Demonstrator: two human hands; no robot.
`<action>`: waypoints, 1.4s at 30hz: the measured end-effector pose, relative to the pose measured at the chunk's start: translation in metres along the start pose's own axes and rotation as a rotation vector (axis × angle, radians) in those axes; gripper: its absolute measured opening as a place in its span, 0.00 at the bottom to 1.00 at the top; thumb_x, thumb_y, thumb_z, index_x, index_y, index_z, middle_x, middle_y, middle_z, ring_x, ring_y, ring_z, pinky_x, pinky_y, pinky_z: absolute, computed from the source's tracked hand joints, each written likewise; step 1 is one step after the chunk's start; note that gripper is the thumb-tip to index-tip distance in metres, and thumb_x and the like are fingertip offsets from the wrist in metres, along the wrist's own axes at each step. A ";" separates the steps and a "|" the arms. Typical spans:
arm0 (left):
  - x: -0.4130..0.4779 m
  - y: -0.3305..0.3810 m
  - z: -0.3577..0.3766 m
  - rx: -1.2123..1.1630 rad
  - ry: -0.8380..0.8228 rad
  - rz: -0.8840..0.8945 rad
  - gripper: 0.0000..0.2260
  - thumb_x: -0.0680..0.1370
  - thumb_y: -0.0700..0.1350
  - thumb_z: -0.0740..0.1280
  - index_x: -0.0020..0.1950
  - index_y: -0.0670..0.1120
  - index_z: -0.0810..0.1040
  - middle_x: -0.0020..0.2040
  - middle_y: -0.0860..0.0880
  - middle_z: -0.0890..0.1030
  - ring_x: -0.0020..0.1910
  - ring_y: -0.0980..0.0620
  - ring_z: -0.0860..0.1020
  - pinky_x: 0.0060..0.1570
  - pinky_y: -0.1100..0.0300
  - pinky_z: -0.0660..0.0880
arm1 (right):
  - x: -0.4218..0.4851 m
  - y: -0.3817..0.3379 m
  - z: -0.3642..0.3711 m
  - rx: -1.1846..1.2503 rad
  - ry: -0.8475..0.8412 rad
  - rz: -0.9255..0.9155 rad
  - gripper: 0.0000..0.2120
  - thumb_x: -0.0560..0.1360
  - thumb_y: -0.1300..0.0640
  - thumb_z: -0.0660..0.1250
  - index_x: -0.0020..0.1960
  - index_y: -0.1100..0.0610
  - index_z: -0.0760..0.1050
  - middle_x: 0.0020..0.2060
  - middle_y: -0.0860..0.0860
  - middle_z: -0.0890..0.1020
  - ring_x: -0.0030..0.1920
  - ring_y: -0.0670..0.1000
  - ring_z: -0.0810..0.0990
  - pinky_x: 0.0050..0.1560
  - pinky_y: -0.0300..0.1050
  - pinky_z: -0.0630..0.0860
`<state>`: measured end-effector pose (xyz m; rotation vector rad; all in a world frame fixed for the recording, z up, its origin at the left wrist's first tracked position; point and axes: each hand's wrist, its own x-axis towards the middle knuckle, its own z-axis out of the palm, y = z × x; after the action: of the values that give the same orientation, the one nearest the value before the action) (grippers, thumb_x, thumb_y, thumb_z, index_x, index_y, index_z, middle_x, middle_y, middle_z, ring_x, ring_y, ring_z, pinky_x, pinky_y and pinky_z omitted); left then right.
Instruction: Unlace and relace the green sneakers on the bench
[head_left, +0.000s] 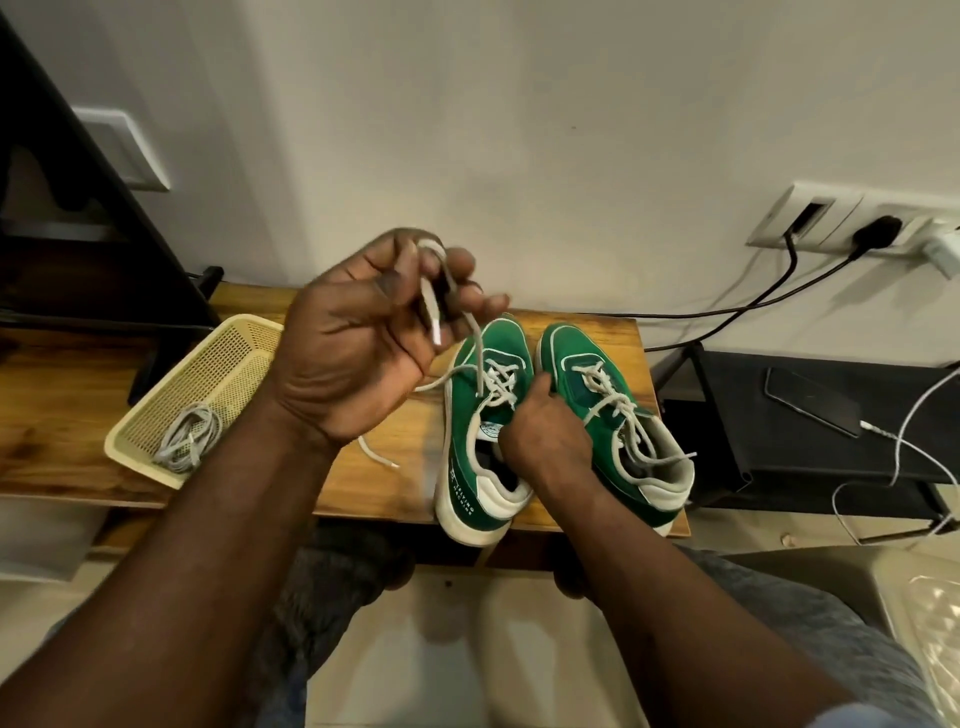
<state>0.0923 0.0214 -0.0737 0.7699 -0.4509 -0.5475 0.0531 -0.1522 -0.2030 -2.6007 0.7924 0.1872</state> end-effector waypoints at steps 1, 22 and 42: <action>0.000 0.006 -0.001 -0.134 -0.067 0.018 0.13 0.84 0.39 0.56 0.47 0.41 0.79 0.47 0.45 0.83 0.43 0.49 0.82 0.63 0.45 0.79 | 0.000 0.000 0.000 -0.004 0.003 0.001 0.33 0.79 0.57 0.66 0.80 0.56 0.54 0.61 0.61 0.80 0.58 0.64 0.82 0.59 0.63 0.80; 0.036 -0.090 -0.052 1.393 0.597 -0.496 0.22 0.78 0.63 0.71 0.38 0.44 0.82 0.37 0.47 0.84 0.39 0.44 0.82 0.36 0.55 0.74 | -0.009 -0.004 -0.043 0.028 -0.165 -0.201 0.31 0.74 0.44 0.76 0.72 0.52 0.70 0.62 0.54 0.81 0.59 0.57 0.80 0.57 0.51 0.79; 0.034 -0.014 -0.052 1.616 0.184 -0.375 0.13 0.83 0.53 0.68 0.41 0.51 0.83 0.42 0.50 0.85 0.44 0.49 0.81 0.49 0.51 0.78 | -0.006 0.009 -0.129 0.748 -0.158 -0.578 0.08 0.84 0.60 0.66 0.55 0.59 0.84 0.37 0.51 0.82 0.37 0.47 0.77 0.40 0.40 0.76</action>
<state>0.1438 0.0200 -0.1115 2.4665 -0.5334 -0.3603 0.0439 -0.2107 -0.0874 -1.9520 0.0026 -0.0692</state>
